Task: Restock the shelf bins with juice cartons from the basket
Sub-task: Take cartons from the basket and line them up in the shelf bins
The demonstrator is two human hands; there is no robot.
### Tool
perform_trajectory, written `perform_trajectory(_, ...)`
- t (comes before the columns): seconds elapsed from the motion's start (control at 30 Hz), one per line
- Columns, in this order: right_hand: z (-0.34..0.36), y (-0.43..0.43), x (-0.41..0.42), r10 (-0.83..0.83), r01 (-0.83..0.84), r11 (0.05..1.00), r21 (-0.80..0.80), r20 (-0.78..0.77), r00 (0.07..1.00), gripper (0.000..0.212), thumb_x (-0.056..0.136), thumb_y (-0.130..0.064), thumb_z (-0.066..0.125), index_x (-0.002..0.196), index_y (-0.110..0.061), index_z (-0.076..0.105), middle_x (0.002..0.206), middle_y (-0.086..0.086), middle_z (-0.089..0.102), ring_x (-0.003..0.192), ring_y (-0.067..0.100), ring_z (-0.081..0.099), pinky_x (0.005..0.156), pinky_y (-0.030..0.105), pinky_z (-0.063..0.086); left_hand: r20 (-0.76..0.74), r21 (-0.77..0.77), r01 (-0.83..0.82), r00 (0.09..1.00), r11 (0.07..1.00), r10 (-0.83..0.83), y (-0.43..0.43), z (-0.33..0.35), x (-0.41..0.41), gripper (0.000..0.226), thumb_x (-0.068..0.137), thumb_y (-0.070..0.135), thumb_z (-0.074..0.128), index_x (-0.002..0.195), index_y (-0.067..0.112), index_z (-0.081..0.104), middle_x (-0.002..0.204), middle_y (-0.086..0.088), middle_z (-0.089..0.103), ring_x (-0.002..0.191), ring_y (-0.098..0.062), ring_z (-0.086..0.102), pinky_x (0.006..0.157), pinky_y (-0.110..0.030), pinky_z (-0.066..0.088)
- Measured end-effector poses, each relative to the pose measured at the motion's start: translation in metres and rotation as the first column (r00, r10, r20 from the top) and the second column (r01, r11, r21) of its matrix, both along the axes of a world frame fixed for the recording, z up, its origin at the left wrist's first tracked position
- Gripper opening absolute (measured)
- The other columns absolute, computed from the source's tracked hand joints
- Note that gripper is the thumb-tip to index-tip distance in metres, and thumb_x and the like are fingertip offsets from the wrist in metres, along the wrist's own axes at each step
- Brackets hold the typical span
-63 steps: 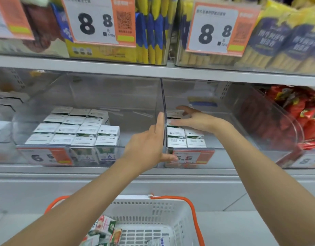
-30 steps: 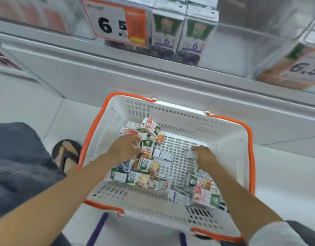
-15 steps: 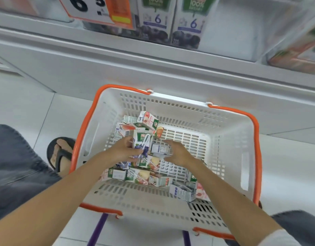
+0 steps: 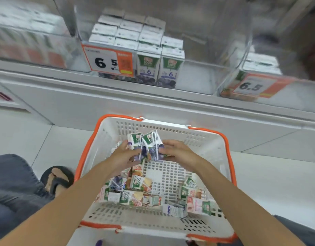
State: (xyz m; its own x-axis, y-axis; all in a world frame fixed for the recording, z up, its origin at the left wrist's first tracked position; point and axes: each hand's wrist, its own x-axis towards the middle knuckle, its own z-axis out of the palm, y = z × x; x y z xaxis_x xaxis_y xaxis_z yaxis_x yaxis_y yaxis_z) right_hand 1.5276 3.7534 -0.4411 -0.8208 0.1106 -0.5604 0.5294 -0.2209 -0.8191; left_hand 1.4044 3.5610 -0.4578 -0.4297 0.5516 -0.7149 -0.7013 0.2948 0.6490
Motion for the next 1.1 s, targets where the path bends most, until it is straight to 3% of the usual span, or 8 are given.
perform_trajectory(0.13,0.053,-0.019,-0.003,-0.02,0.025,0.998,0.053,-0.078,0.997,0.034,0.09,-0.019,0.066,0.122,-0.008,0.065,0.115,0.008,0.071,0.107,0.02,0.067,0.092,0.03,0.053,0.082,0.218,0.006,0.996,0.976,-0.025,0.007,0.051,0.006,0.081,0.076,0.05,0.076,0.144,0.024,0.041,0.145,-0.009,0.047,0.124,-0.029,0.057,0.092,-0.048,0.054)
perform_trajectory(0.23,0.089,-0.025,-0.001,0.022,0.006,0.959,0.283,-0.097,0.995,0.032,0.089,-0.029,0.068,0.118,-0.015,0.07,0.114,0.001,0.072,0.108,0.013,0.065,0.097,0.027,0.047,0.035,0.263,0.057,0.997,0.963,-0.068,0.007,0.08,0.008,0.116,0.06,0.029,0.092,0.152,0.025,0.02,0.149,-0.009,0.043,0.132,-0.029,0.048,0.095,-0.049,0.052)
perform_trajectory(0.37,0.139,-0.019,-0.002,0.036,0.008,0.97,0.242,-0.176,0.984,0.034,0.087,-0.019,0.07,0.12,-0.012,0.066,0.121,0.012,0.068,0.103,0.017,0.064,0.093,0.03,0.05,-0.24,0.235,0.218,0.957,0.947,-0.16,0.011,0.12,0.016,0.08,0.067,-0.001,0.084,0.131,0.022,0.042,0.114,-0.014,0.07,0.103,-0.028,0.069,0.081,-0.037,0.057)
perform_trajectory(0.53,0.217,0.01,-0.027,0.161,-0.043,0.907,0.418,-0.252,0.954,0.093,0.078,-0.018,0.079,0.151,-0.037,0.023,0.14,0.0,0.042,0.125,0.004,0.042,0.096,0.023,0.043,-0.529,0.176,0.386,0.813,0.906,-0.244,0.035,0.188,0.006,0.086,0.065,-0.01,0.08,0.133,0.029,0.045,0.107,0.0,0.072,0.094,-0.021,0.072,0.076,-0.034,0.059)
perform_trajectory(0.63,0.254,0.026,-0.044,0.214,-0.036,0.832,0.553,-0.26,0.941,0.09,0.075,-0.02,0.083,0.147,-0.034,0.032,0.145,-0.002,0.043,0.116,-0.008,0.047,0.092,0.026,0.05,-0.667,0.169,0.368,0.726,0.914,-0.169,0.058,0.226,-0.015,0.1,0.064,-0.016,0.076,0.143,0.029,0.035,0.109,0.0,0.071,0.091,-0.015,0.072,0.071,-0.029,0.058)
perform_trajectory(0.8,0.282,0.056,-0.075,0.158,0.139,0.792,0.595,-0.42,0.894,0.066,0.057,-0.019,0.09,0.114,-0.024,0.057,0.098,0.001,0.072,0.084,0.012,0.069,0.071,0.037,0.058,-0.722,0.22,0.405,0.68,0.887,-0.131,0.086,0.269,-0.061,0.115,0.067,-0.006,0.08,0.151,0.04,0.016,0.119,-0.003,0.068,0.096,-0.013,0.07,0.065,-0.022,0.055)
perform_trajectory(0.97,0.27,0.091,-0.101,-0.169,0.508,0.733,0.453,-0.602,0.78,0.057,0.064,-0.012,0.089,0.106,-0.02,0.051,0.099,0.005,0.068,0.079,0.013,0.071,0.061,0.032,0.059,-0.857,-0.498,0.163,-0.246,0.852,-0.454,0.089,0.259,-0.11,0.107,0.069,0.063,0.074,0.153,0.034,0.015,0.156,0.001,0.027,0.143,-0.019,0.021,0.113,-0.037,0.028)
perform_trajectory(1.1,0.255,0.118,-0.127,-0.157,0.551,0.616,0.562,-0.599,0.785,0.063,0.061,-0.015,0.091,0.105,-0.024,0.048,0.087,0.0,0.069,0.07,0.01,0.071,0.053,0.027,0.057,-0.613,-0.697,-0.025,-0.5,0.717,-0.613,0.09,0.234,-0.138,0.097,0.068,0.092,0.023,0.151,0.041,0.017,0.16,-0.003,0.021,0.149,-0.026,0.008,0.12,-0.049,0.002)
